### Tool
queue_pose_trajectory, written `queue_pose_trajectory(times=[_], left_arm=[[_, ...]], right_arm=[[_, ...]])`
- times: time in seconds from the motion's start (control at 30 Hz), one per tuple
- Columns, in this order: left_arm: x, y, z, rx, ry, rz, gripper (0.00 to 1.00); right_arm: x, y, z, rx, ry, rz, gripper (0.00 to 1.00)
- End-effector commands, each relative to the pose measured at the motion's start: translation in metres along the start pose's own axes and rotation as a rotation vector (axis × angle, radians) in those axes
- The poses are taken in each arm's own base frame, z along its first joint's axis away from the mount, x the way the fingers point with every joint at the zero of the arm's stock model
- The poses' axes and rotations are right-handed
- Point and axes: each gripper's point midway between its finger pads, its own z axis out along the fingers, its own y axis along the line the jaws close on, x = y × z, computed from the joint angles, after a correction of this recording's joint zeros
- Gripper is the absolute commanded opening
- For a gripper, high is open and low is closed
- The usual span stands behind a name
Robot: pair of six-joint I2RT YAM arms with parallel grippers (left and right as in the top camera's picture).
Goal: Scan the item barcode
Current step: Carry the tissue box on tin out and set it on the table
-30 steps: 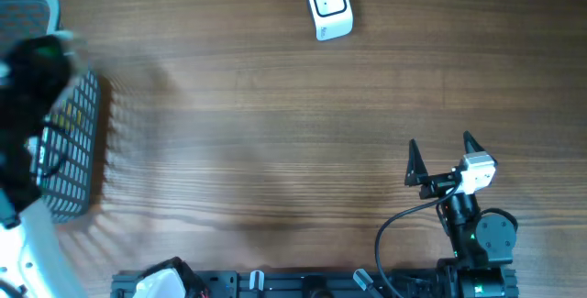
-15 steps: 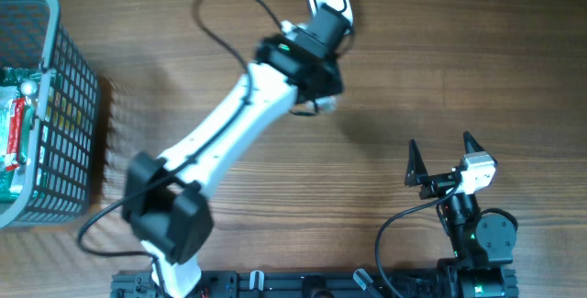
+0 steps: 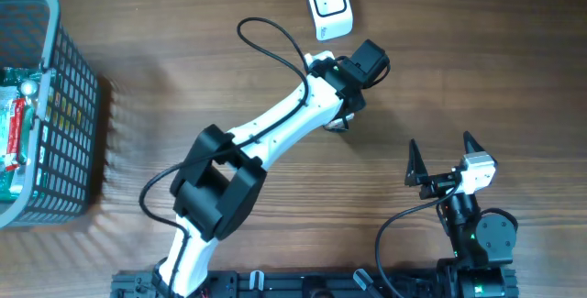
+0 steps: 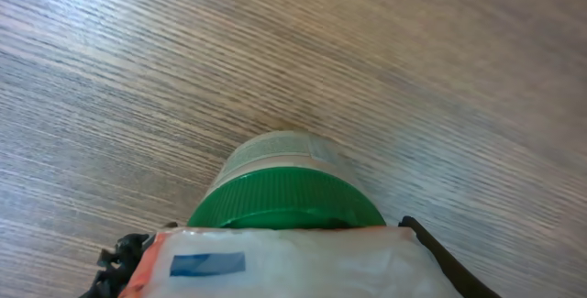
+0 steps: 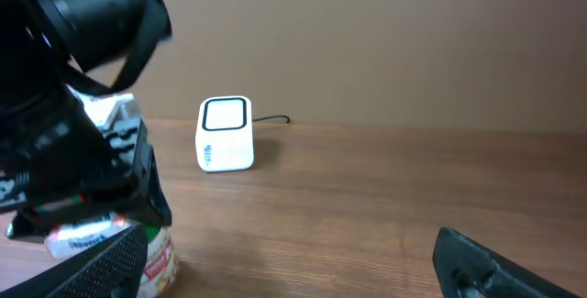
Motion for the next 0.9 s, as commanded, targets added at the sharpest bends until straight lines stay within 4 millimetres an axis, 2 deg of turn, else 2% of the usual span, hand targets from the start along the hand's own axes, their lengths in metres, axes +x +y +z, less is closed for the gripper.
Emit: queue_pose_trajectory(times=[0.0,0.03,0.27,0.4,0.47,0.57,0.6,0.63,0.77,0.87], left_arm=[[0.001,-0.003,0.003,-0.005,-0.017,-0.014,0.14],[0.001,-0.003,0.003,-0.003,-0.018,-0.015,0.17],[0.001,-0.004,0.006,-0.004,-0.017,-0.014,0.16],[0.015,-0.006,0.018,-0.015,0.012,0.006,0.19],[0.022,-0.009,0.020,-0.010,0.022,0.018,0.34],[0.023,-0.014,0.017,0.009,0.016,0.140,0.86],[0.021,-0.015,0.013,0.017,0.011,0.167,1.00],[0.020,-0.016,0.011,0.022,0.008,0.176,1.00],[0.007,-0.023,-0.018,0.078,-0.030,0.166,1.00],[-0.017,-0.029,-0.059,0.154,-0.095,0.235,1.00]], right_arm=[[-0.001,-0.001,0.000,0.004,-0.007,0.006,1.00],[-0.001,-0.001,0.000,0.004,-0.007,0.005,1.00],[-0.001,-0.001,0.000,0.004,-0.007,0.005,1.00],[-0.001,-0.001,0.000,0.004,-0.007,0.005,1.00],[-0.001,-0.001,0.000,0.004,-0.007,0.006,1.00],[-0.001,-0.001,0.000,0.004,-0.007,0.006,1.00],[-0.001,-0.001,0.000,0.004,-0.007,0.005,1.00],[-0.001,-0.001,0.000,0.004,-0.007,0.005,1.00],[-0.001,-0.001,0.000,0.004,-0.007,0.005,1.00],[-0.001,-0.001,0.000,0.004,-0.007,0.005,1.00]])
